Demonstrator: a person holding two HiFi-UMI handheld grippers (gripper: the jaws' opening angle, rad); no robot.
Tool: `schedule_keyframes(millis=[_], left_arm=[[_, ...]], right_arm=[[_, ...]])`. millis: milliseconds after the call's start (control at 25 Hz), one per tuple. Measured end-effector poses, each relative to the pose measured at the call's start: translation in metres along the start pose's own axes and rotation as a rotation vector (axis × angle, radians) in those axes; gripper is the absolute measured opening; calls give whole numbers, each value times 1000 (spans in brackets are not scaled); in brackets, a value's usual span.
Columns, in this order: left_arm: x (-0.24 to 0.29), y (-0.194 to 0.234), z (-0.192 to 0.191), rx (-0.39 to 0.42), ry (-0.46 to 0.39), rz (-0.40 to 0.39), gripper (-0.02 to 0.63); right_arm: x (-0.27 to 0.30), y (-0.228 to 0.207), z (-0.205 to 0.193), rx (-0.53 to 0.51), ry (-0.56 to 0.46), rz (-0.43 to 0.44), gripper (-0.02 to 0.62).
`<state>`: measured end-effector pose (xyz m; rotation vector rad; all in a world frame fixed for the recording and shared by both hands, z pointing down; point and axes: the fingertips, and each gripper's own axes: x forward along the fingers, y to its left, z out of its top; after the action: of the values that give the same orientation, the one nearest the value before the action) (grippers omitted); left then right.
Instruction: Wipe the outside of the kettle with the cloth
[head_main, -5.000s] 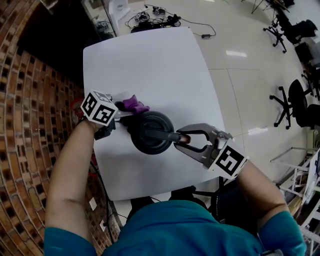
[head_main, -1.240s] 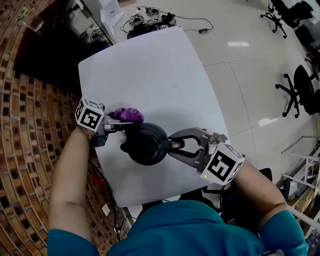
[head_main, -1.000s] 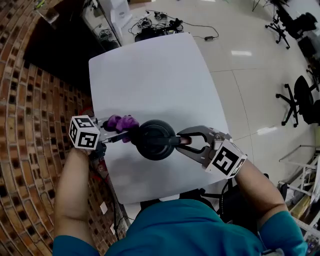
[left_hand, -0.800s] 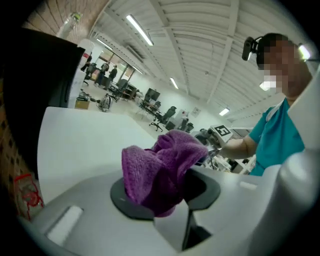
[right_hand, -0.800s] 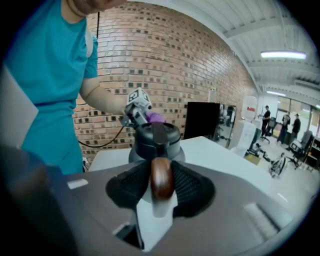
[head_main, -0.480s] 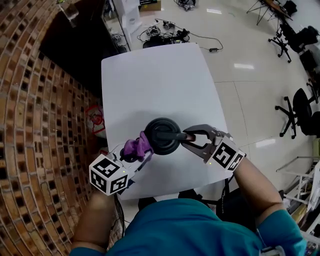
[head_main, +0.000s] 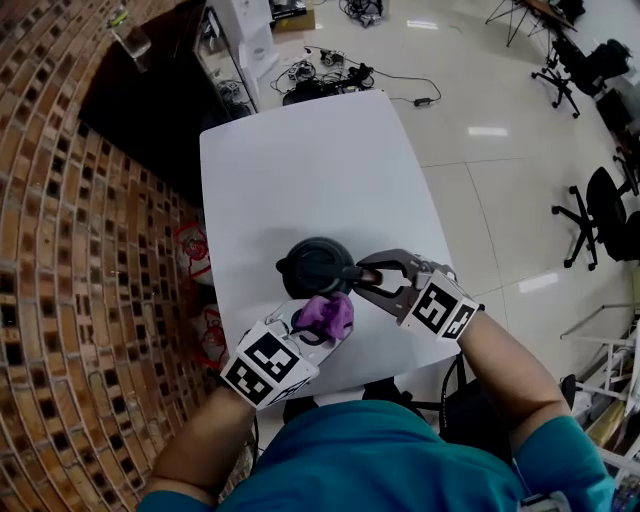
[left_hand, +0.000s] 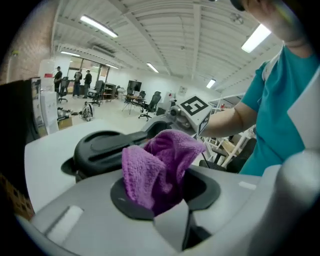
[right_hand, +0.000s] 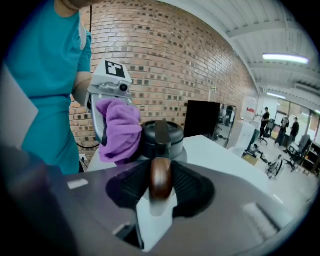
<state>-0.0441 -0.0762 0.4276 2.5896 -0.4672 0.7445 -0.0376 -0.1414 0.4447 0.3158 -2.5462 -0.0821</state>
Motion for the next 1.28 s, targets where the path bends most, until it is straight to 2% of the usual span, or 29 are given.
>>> schedule_keyframes(millis=[160,320,480,600,800,880,1000,1160,1280], left_arm=[[1,7,39,164,67,34,135],[8,25,53,268,240,28,135],[24,27,63,355,437,-100,138],[28,34,73,348,505,-165,140],[41,83,84,206,517,-173,137],[44,108,81,122,524,-170,135],[44,133,66,-24,522,-211,135],[27,156,50,-187,437,-237,133],[6,162,35,-264,364,-235,132]], right_arm=[[1,2,0,-11,1,-9,123],[0,2,1,-10,-20,-15,123],[-1,1,2,-5,-42,-26,123],[-1,3,3,-2,-54,-27,123],[-2,4,3,-2,-70,-20,123],[-2,5,3,-2,-73,-16,123],[-2,7,4,-2,-73,-7,123],[-2,6,4,2,-69,1,123],[-3,8,3,-3,-63,9,123]])
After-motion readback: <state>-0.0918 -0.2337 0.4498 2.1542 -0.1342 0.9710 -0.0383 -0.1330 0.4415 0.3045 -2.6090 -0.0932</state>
